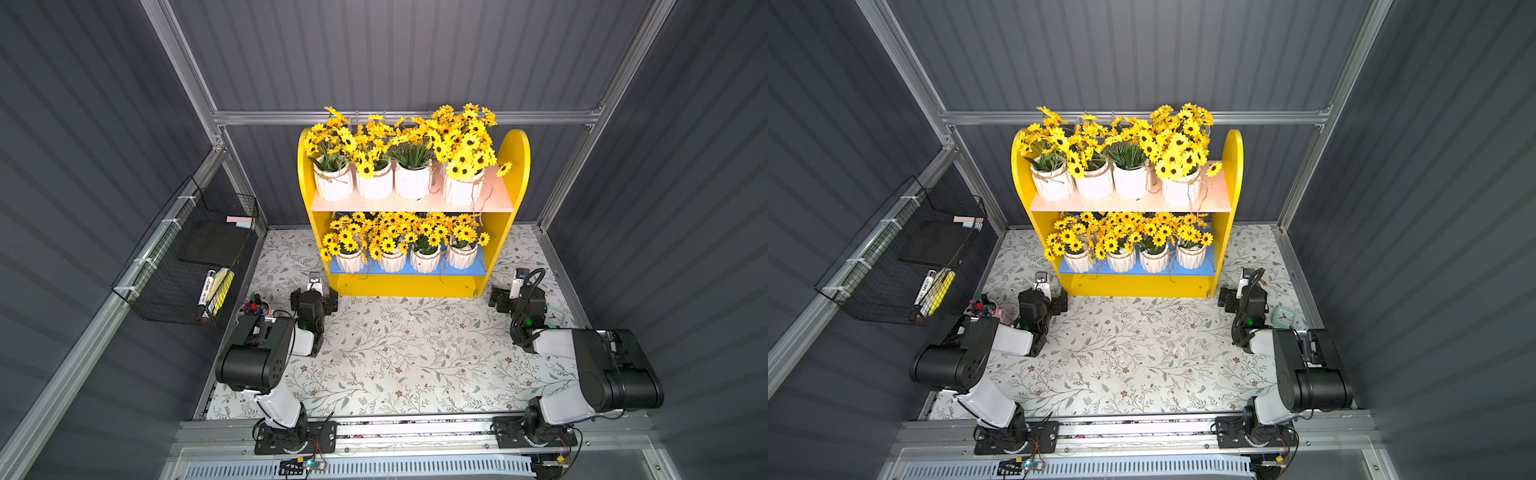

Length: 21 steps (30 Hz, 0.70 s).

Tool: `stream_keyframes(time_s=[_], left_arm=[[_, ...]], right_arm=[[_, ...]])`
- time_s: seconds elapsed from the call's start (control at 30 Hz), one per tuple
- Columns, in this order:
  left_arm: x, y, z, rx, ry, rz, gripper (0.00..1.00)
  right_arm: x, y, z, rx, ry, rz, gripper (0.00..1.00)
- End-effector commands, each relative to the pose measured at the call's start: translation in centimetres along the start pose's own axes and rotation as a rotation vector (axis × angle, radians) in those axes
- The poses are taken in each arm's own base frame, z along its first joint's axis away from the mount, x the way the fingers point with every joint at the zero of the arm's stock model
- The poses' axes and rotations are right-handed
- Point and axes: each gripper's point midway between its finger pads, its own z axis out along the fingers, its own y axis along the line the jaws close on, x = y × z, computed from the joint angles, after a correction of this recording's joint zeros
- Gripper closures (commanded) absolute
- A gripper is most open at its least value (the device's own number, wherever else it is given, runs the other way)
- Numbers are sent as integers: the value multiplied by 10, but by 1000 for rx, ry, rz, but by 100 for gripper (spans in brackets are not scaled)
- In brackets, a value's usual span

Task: Take the sunflower pots off the shelves
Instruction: Pick up the sunflower pot from the shelf.

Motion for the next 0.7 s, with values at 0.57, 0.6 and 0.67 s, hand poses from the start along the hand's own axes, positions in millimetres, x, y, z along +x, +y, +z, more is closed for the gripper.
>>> stream_keyframes(time_s=[0.57, 0.6, 0.67], left_arm=[[-31, 1, 2, 11, -18, 8, 1], [-36, 1, 0, 17, -4, 10, 1], [-49, 4, -9, 22, -3, -12, 1]], right_arm=[[-15, 1, 1, 4, -45, -19, 1], [-20, 1, 1, 4, -56, -23, 1], [-26, 6, -2, -19, -46, -40, 1]])
